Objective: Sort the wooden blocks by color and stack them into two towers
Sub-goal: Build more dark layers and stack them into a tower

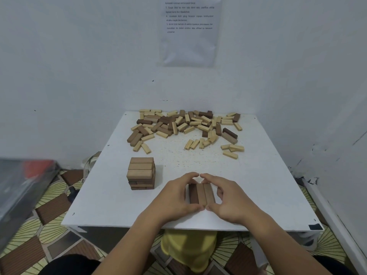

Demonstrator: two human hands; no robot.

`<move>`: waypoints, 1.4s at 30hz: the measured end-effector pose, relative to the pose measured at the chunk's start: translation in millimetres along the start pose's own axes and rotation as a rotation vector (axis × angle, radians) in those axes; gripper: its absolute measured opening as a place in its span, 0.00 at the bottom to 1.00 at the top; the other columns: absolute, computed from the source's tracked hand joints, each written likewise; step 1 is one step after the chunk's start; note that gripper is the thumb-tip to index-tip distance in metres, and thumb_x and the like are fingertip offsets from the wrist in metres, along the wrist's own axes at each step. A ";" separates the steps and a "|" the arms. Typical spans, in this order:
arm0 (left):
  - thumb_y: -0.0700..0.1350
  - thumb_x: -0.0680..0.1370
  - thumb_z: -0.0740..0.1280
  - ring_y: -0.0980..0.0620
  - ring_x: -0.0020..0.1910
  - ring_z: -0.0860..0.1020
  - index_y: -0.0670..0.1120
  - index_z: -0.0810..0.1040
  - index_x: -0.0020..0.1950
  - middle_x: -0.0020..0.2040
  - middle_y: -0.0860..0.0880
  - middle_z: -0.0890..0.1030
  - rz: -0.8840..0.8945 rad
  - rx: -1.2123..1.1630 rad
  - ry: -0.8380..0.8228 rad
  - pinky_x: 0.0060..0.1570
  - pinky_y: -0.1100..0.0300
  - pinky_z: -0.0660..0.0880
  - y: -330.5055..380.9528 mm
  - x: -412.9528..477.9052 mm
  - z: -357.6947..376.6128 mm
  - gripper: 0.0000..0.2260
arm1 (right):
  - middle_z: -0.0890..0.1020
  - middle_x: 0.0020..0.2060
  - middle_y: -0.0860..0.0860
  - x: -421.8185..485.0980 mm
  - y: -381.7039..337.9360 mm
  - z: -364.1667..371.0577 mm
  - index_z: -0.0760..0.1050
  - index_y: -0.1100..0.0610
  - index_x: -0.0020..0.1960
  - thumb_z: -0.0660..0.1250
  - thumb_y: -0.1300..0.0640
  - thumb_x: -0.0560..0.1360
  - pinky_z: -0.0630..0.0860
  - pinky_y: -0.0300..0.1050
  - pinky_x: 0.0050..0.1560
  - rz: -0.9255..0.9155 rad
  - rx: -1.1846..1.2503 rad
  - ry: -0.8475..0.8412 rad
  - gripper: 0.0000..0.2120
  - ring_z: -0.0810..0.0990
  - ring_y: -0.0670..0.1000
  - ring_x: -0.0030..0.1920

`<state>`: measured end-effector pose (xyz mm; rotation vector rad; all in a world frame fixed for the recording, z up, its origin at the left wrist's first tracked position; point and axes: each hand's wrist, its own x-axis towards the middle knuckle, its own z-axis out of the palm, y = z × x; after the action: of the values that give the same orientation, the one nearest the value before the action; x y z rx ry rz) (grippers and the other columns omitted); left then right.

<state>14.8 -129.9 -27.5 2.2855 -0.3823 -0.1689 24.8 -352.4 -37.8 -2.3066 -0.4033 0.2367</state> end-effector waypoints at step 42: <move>0.50 0.74 0.74 0.60 0.65 0.72 0.66 0.65 0.76 0.67 0.58 0.72 -0.123 0.006 0.052 0.69 0.61 0.67 -10.6 -22.7 5.2 0.33 | 0.69 0.63 0.29 -10.4 -12.3 7.7 0.70 0.40 0.70 0.68 0.52 0.69 0.66 0.49 0.70 -0.164 -0.162 0.011 0.29 0.65 0.39 0.68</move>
<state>-5.5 -119.3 -38.8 2.3158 -0.2156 -0.1696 10.2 -342.9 -33.8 -2.4151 -0.6223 0.1130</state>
